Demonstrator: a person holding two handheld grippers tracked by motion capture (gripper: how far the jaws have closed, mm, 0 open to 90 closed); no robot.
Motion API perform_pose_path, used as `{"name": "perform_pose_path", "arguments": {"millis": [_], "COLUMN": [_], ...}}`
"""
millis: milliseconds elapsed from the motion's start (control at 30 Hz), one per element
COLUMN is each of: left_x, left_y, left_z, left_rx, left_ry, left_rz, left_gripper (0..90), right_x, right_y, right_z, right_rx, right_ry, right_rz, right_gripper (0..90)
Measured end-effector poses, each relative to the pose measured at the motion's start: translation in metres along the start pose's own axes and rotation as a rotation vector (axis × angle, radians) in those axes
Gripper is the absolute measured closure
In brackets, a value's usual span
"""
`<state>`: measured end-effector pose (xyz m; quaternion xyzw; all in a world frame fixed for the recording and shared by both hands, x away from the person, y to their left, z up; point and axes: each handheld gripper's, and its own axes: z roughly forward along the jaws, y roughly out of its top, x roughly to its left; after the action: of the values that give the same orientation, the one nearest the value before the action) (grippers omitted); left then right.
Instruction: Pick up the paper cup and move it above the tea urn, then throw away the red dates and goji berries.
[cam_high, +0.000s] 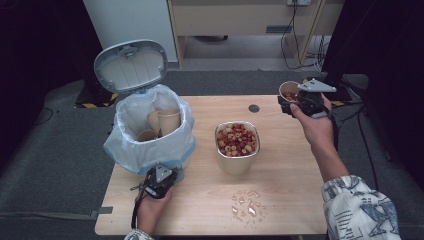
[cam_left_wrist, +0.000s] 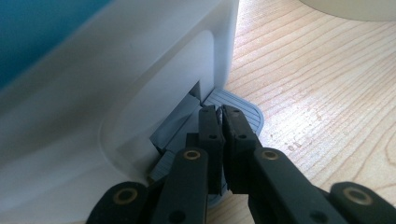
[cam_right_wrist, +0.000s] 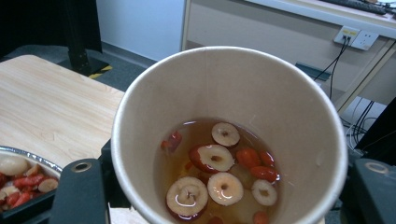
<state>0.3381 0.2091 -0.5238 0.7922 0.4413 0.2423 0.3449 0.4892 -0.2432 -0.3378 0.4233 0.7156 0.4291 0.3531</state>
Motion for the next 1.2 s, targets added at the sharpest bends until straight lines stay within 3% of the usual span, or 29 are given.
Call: {"name": "perform_pose_path", "arguments": {"millis": [200, 367, 533, 767, 967, 1033, 1200], "left_x": [0.000, 0.000, 0.000, 0.000, 0.000, 0.000, 0.000], "left_y": [0.000, 0.000, 0.000, 0.000, 0.000, 0.000, 0.000], "left_z": [0.000, 0.000, 0.000, 0.000, 0.000, 0.000, 0.000], "left_rx": [0.000, 0.000, 0.000, 0.001, 0.000, 0.000, 0.000], "left_ry": [0.002, 0.003, 0.002, 0.003, 0.002, 0.002, 0.002], "left_rz": [0.000, 0.003, 0.003, 0.003, 0.003, 0.003, 0.003], "left_gripper": [86.1, 86.1, 86.1, 86.1, 86.1, 86.1, 86.1], "right_x": [-0.004, 0.007, 0.007, 0.017, 0.032, 0.039, 0.042], "right_y": [0.009, 0.018, 0.023, 0.029, 0.036, 0.039, 0.044], "right_z": [-0.002, 0.000, -0.002, 0.001, 0.002, 0.002, 0.002], "right_rx": [-0.004, -0.009, -0.016, -0.019, -0.029, -0.037, -0.040], "right_ry": [-0.013, 0.029, 0.018, 0.041, 0.062, 0.076, 0.075], "right_rz": [0.006, -0.037, -0.041, -0.088, -0.186, -0.239, -0.282], "right_gripper": [30.0, 30.1, 30.0, 30.0, 30.0, 30.0, 30.0]}}
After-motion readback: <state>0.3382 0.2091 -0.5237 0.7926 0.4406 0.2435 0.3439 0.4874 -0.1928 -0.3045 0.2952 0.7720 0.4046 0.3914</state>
